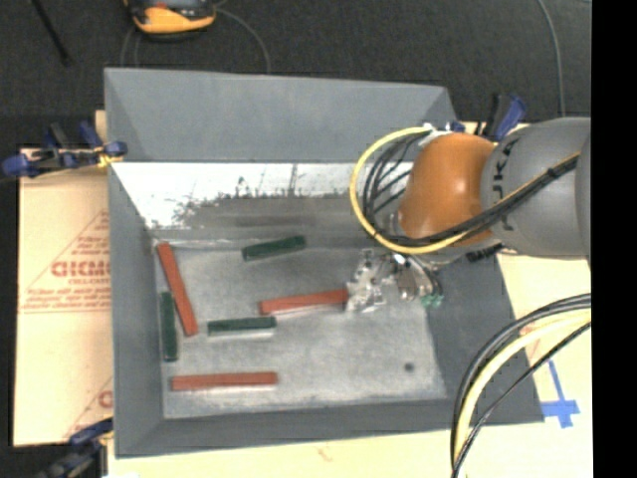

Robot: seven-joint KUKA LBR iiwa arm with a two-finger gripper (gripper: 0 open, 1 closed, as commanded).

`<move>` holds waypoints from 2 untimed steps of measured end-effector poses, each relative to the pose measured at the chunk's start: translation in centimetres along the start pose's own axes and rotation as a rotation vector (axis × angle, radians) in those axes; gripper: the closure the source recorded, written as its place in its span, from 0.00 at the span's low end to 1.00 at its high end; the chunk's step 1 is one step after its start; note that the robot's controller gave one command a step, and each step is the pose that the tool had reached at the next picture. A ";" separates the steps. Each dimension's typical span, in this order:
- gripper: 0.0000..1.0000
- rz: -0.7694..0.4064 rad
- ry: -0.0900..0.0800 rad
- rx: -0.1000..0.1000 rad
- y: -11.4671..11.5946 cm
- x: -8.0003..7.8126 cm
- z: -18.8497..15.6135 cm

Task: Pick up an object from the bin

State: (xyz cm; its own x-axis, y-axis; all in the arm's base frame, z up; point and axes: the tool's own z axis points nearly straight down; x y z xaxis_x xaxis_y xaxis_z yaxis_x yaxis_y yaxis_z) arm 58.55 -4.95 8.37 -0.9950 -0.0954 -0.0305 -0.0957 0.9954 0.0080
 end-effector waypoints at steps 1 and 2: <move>1.00 -0.192 0.013 0.010 9.6 -3.6 0.3; 0.00 -0.193 0.015 0.006 9.8 -3.4 0.7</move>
Offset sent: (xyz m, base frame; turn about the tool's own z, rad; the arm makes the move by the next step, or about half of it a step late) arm 0.0000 0.0000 0.0000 0.0000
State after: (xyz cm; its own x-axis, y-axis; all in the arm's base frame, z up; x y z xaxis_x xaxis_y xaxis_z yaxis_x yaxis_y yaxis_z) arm 60.97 5.16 7.90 -0.9586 -0.2844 -0.0156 -0.2844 0.9587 -0.0028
